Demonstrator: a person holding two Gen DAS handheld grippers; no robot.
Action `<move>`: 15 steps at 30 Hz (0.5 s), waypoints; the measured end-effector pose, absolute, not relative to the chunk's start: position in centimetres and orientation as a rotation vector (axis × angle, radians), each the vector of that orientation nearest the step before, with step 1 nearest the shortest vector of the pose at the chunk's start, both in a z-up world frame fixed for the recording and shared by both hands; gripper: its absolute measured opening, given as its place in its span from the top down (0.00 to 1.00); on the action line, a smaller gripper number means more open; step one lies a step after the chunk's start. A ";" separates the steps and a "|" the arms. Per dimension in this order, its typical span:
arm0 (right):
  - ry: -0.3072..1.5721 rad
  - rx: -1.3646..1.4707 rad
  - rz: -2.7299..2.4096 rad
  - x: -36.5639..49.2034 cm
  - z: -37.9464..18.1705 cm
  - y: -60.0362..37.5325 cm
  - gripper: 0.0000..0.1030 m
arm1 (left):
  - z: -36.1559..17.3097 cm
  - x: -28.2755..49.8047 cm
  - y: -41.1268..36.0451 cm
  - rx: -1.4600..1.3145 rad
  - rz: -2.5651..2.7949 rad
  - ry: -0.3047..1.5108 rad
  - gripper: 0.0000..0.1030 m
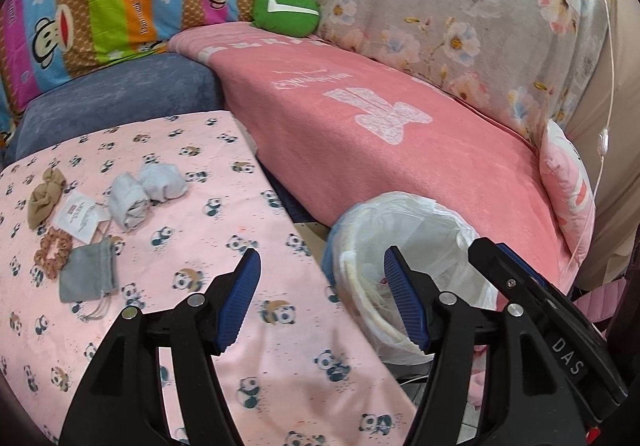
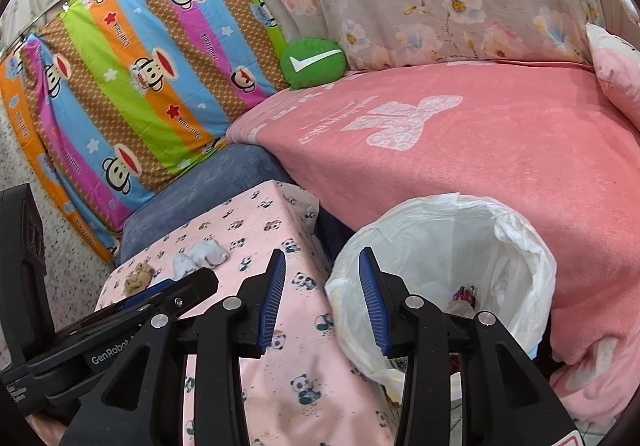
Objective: Collect trash
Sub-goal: 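Move both tools back over the remaining items on the table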
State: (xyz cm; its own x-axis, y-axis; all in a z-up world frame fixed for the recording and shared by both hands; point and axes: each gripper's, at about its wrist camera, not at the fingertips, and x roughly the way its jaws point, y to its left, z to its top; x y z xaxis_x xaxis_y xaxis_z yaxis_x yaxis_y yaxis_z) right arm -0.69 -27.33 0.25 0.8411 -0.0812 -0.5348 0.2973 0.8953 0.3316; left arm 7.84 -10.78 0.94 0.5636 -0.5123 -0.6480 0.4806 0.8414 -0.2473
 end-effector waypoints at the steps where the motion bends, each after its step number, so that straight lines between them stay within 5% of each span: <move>1: 0.541 0.412 -0.200 -0.5 0.3 -26.8 0.63 | 0.8 8.0 -10.1 -0.053 -0.572 0.780 0.41; 15: 0.592 0.326 -0.095 2.3 0.5 -19.2 0.55 | -0.2 10.3 -0.6 -0.154 -0.411 0.792 0.41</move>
State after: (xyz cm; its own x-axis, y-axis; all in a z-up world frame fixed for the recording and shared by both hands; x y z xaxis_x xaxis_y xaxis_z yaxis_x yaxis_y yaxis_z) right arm 2.31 -19.19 0.46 0.8274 0.0048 -0.5617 0.1807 0.9445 0.2742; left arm 10.33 -0.61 -0.16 0.6284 -0.4144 -0.6583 0.3004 0.9099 -0.2859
